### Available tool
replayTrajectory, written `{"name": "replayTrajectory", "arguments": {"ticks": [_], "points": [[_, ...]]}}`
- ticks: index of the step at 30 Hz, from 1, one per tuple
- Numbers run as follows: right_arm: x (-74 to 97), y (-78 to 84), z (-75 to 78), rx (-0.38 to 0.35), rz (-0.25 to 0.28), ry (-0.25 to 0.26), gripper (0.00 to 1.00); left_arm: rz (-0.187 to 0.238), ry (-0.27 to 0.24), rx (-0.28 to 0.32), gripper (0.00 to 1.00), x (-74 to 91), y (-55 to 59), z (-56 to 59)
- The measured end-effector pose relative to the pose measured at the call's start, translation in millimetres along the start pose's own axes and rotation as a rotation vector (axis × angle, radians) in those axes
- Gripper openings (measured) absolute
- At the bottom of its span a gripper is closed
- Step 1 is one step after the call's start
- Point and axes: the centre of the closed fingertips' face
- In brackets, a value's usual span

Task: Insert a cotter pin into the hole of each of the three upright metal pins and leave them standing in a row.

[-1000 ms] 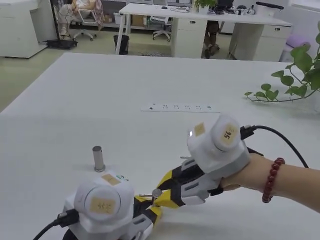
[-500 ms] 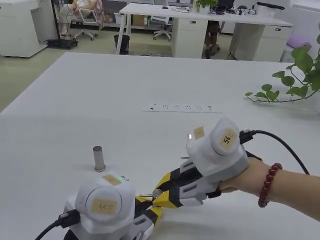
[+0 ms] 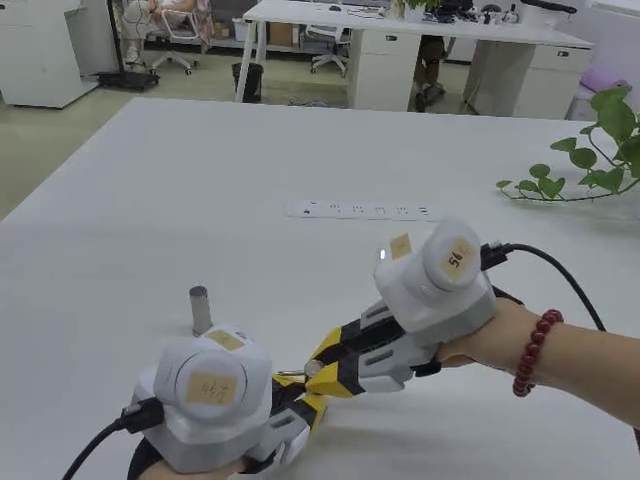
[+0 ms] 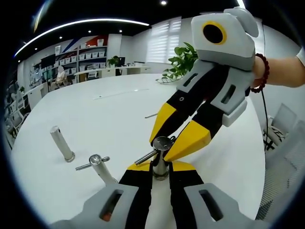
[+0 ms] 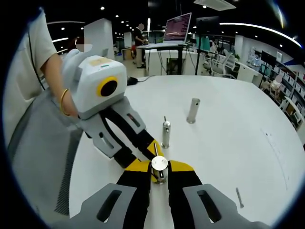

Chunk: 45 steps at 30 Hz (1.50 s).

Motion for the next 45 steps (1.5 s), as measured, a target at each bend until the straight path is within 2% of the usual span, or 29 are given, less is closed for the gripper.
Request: {"name": "replayTrajectory", "arguments": {"ticks": [13, 22, 37, 43, 45], "points": [[0.0, 2.6, 12.6, -0.017, 0.012, -0.004, 0.13, -0.01, -0.023, 0.012, 0.11, -10.3, -1.1, -5.4], [1.4, 3.3, 19.5, -0.035, 0.029, 0.007, 0.13, -0.001, -0.039, 0.017, 0.11, -13.6, -3.4, -8.5], [0.9, 4.3, 19.0, -0.037, 0.026, -0.017, 0.15, -0.004, -0.048, 0.031, 0.12, -13.8, -2.5, -8.7], [-0.5, 10.6, 18.6, -0.059, 0.02, -0.013, 0.17, -0.024, -0.051, 0.044, 0.13, -9.8, 1.2, -8.9], [-0.1, 8.9, 16.3, -0.079, 0.044, -0.017, 0.18, -0.023, -0.045, 0.035, 0.15, -6.1, 1.4, -6.7]]}}
Point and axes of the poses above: the centre of the closed fingertips' face, and the gripper's own axes: x roughly backward along the fingers, z roughly to its right, y roughly out of its underside, and after that the axes turned 12 degrees about -y, right-handed
